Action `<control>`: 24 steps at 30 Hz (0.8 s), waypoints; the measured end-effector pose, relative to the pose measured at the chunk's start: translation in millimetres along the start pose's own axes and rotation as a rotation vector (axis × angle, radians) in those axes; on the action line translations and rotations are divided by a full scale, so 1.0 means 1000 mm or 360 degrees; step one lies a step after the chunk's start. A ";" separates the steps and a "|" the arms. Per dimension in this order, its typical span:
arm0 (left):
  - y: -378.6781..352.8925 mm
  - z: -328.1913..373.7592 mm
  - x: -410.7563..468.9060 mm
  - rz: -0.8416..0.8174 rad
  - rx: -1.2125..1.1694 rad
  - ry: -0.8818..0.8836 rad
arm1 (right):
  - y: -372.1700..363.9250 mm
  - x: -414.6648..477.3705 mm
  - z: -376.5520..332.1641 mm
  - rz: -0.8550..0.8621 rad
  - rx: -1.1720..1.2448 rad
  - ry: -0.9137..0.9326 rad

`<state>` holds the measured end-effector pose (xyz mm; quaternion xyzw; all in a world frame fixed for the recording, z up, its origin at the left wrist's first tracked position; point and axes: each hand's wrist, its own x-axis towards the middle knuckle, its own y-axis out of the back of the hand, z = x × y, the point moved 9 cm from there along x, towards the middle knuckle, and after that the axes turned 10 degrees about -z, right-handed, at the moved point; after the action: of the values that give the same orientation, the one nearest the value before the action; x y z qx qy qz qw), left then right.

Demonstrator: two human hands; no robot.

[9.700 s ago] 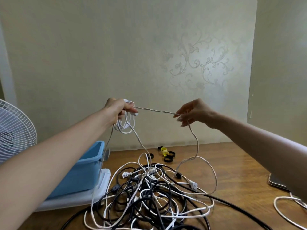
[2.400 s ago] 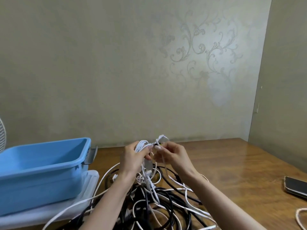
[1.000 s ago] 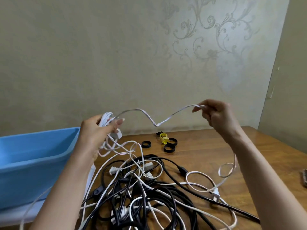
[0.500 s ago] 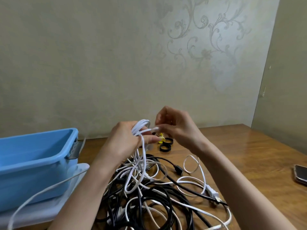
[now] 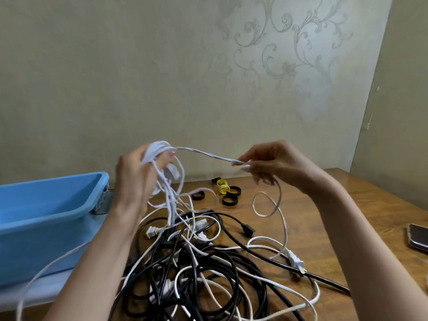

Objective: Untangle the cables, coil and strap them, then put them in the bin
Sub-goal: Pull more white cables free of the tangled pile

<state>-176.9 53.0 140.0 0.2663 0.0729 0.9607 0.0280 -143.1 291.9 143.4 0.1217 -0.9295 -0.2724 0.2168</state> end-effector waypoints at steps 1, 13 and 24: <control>0.010 -0.002 0.001 0.0106 -0.0112 -0.0006 | 0.004 -0.002 0.005 -0.0013 -0.0043 -0.0029; 0.082 -0.032 0.004 0.0778 -0.0617 -0.0080 | 0.042 -0.010 0.010 0.0483 -0.0532 -0.0019; 0.074 -0.028 0.003 0.0710 -0.0604 -0.0087 | 0.046 -0.029 -0.037 0.0574 -0.1060 0.0098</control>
<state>-194.7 -22.9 129.4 0.2914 -0.1691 0.9321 -0.1328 -105.5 322.7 187.1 -0.1130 -0.7896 -0.5133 0.3167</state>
